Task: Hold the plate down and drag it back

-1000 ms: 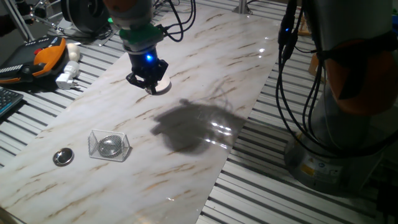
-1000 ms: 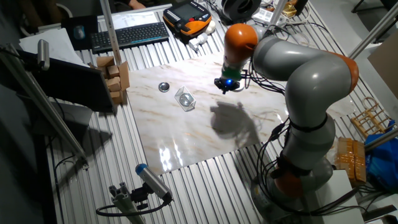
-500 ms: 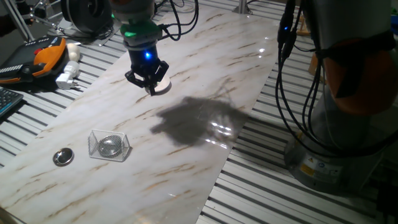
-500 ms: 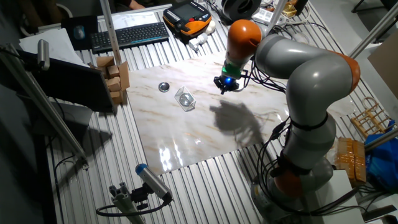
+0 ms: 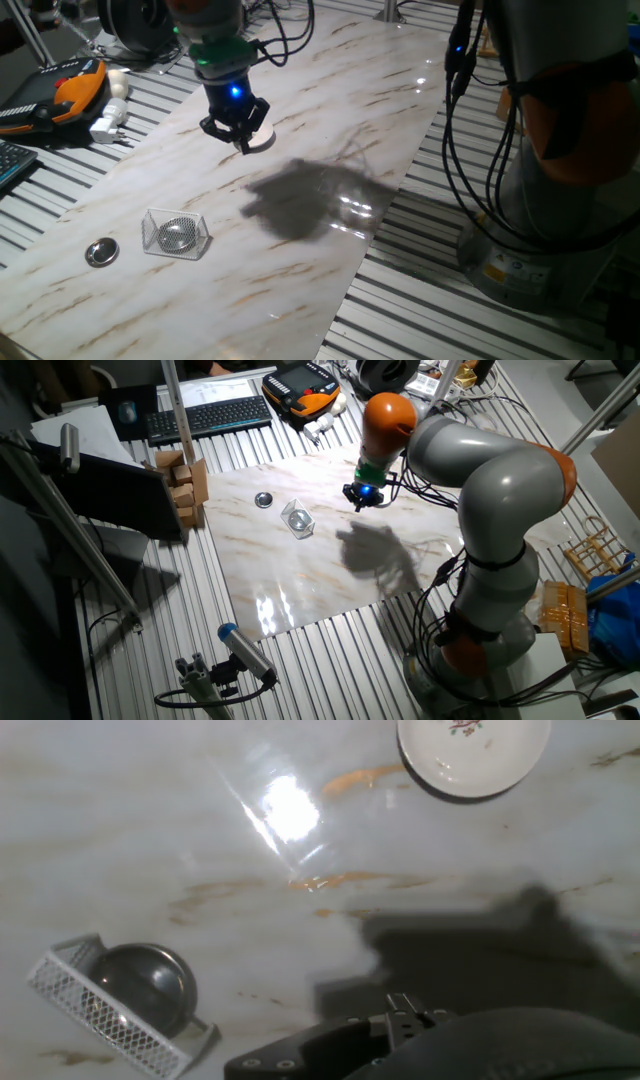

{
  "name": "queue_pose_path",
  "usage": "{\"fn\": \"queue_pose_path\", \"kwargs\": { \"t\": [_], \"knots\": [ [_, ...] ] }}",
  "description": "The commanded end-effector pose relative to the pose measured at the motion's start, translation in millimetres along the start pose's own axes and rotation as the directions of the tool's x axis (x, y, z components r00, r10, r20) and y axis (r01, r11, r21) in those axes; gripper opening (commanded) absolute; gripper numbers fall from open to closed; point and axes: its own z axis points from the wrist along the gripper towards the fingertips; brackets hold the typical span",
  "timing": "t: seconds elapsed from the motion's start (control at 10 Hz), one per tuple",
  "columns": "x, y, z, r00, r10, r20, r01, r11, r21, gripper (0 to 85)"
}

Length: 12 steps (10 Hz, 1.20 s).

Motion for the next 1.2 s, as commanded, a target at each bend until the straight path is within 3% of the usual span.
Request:
{"fn": "queue_pose_path", "kwargs": {
  "t": [0.0, 0.1, 0.2, 0.3, 0.5, 0.6, 0.7, 1.0, 1.1],
  "knots": [
    [-0.4, -0.4, -0.3, 0.999, -0.003, -0.047, 0.002, 0.999, -0.033, 0.0],
    [-0.4, -0.4, -0.3, 0.999, 0.036, -0.036, -0.038, 0.998, -0.050, 0.0],
    [-0.4, -0.4, -0.3, 0.996, 0.093, -0.001, -0.093, 0.995, -0.048, 0.0],
    [-0.4, -0.4, -0.3, 0.980, 0.196, 0.017, -0.195, 0.980, -0.047, 0.0],
    [-0.4, -0.4, -0.3, 0.932, 0.363, -0.015, -0.364, 0.930, -0.053, 0.0],
    [-2.6, 0.1, -1.7, 0.917, 0.395, -0.049, -0.398, 0.915, -0.061, 0.0],
    [-5.6, 0.8, -1.2, 0.913, 0.404, -0.062, -0.407, 0.911, -0.068, 0.0],
    [-12.7, 9.2, 12.1, 0.886, 0.459, -0.058, -0.463, 0.881, -0.095, 0.0],
    [-13.4, 18.8, 13.4, 0.861, 0.505, -0.059, -0.508, 0.856, -0.092, 0.0]
  ]
}}
